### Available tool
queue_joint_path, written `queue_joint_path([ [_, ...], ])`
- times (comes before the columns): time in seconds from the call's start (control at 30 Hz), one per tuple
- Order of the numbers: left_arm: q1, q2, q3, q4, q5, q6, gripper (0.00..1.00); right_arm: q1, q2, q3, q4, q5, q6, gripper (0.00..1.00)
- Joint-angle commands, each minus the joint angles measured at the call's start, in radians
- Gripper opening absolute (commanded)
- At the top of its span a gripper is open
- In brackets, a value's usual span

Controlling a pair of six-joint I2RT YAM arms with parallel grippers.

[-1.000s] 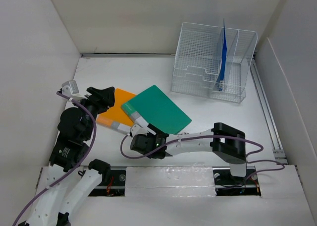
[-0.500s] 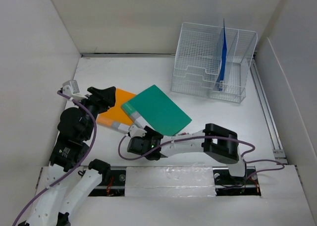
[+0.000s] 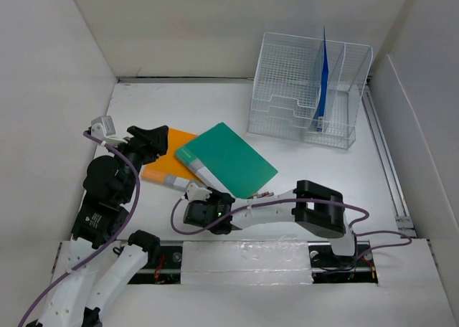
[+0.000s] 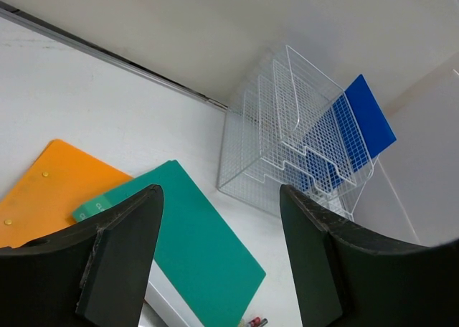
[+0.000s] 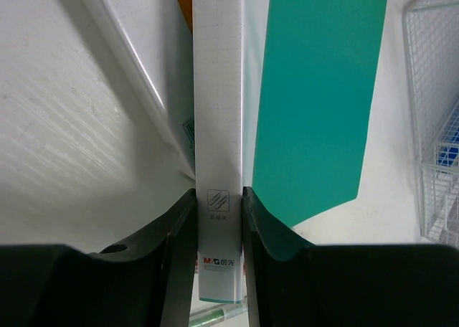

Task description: Organize the desk

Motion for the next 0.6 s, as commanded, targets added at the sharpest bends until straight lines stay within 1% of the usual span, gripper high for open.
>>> queue_joint_path([
  [0.0,-0.004,-0.007,0.007,0.025,-0.002,0.008,0.62,0.017,-0.078,0.042,-0.036,0.007,0.014,0.23],
  [0.07,-0.004,-0.007,0.004,0.022,-0.010,0.000,0.63,0.017,-0.104,0.035,-0.042,-0.005,0.012,0.22],
  [0.1,-0.004,-0.004,0.001,0.019,-0.019,-0.006,0.66,0.017,-0.109,0.034,-0.042,-0.006,0.014,0.23],
  [0.13,-0.004,0.000,0.000,0.013,-0.023,-0.010,0.66,0.017,-0.129,0.031,-0.038,-0.006,0.014,0.22],
  [0.2,-0.004,0.007,-0.015,0.010,-0.039,-0.032,0.70,0.017,-0.149,0.014,-0.019,-0.006,0.011,0.21],
  [0.27,-0.004,0.017,-0.027,0.016,-0.037,-0.049,0.72,0.017,-0.185,0.003,0.015,-0.019,0.011,0.19],
  [0.3,-0.004,0.029,-0.032,0.016,-0.036,-0.065,0.77,0.017,-0.195,-0.007,0.039,-0.030,0.011,0.18],
  [0.33,-0.004,0.036,-0.036,0.016,-0.033,-0.076,0.77,0.017,-0.205,-0.014,0.054,-0.030,0.011,0.15],
  [0.4,-0.004,0.045,-0.047,0.005,-0.031,-0.108,0.82,0.017,-0.239,-0.027,0.080,-0.033,0.019,0.10],
  [0.47,-0.004,0.045,-0.067,0.017,-0.025,-0.127,0.82,0.017,-0.265,-0.043,0.096,-0.009,0.042,0.09],
  [0.57,-0.004,0.053,-0.102,0.019,0.000,-0.167,0.86,0.017,-0.352,-0.101,0.162,0.007,0.051,0.07],
])
